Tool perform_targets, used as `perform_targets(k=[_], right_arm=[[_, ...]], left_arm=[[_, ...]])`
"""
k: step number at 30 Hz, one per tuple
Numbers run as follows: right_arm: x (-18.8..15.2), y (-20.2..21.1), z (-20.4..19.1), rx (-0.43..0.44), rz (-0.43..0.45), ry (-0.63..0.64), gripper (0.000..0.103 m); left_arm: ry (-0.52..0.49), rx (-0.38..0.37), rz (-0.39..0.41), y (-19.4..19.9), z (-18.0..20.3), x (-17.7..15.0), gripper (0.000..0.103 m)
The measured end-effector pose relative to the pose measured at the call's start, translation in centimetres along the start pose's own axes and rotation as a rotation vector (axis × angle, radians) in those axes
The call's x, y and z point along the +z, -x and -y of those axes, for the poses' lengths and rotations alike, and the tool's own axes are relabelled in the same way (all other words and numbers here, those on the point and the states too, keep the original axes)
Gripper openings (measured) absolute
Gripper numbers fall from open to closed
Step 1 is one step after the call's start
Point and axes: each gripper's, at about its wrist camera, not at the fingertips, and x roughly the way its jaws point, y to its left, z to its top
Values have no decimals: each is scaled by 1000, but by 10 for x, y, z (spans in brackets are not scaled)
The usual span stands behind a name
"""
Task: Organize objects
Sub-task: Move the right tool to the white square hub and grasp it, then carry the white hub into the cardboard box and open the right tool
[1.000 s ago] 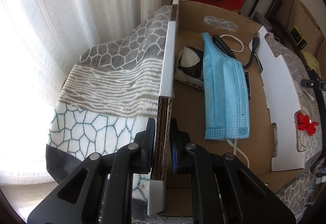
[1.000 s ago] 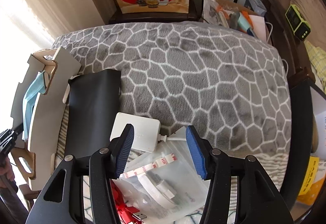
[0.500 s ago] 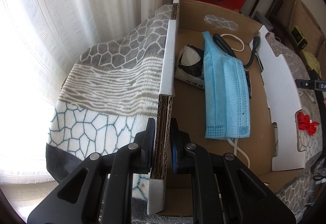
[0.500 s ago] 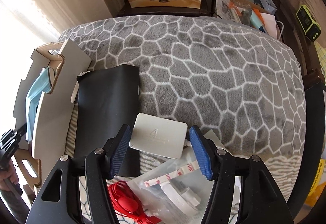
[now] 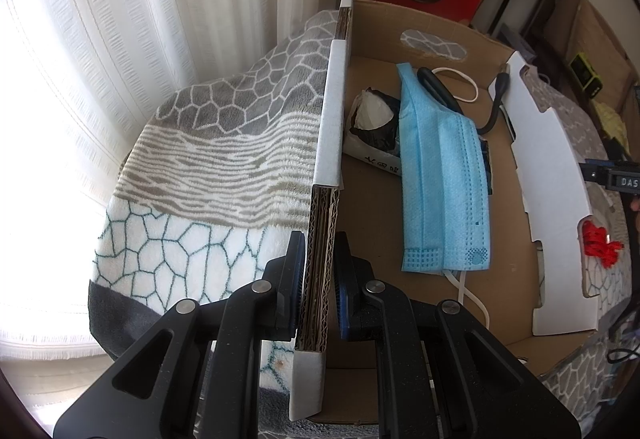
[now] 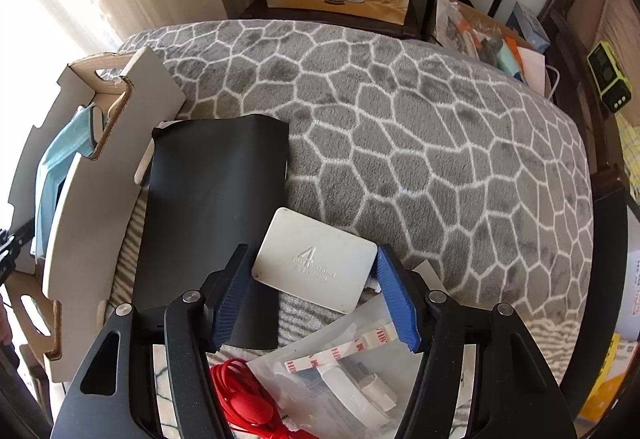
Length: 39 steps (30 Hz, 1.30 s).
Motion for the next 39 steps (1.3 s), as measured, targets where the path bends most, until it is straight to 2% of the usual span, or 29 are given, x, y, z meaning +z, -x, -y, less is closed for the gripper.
perform_targets(k=[6, 11, 21, 29, 39], right_arm=[[7, 20, -4, 19, 44, -13, 64], [20, 51, -21, 38, 99, 26, 64], [41, 97, -105, 118, 161, 179, 60], [48, 90, -176, 234, 112, 230, 58], [36, 65, -226, 245, 51, 301, 57]], left_arm=[[2, -1, 0, 0, 1, 0, 12], [3, -1, 1, 1, 1, 0, 12], [1, -1, 0, 1, 1, 0, 12], [13, -12, -4, 0, -1, 0, 12], [18, -18, -3, -1, -2, 0, 12]])
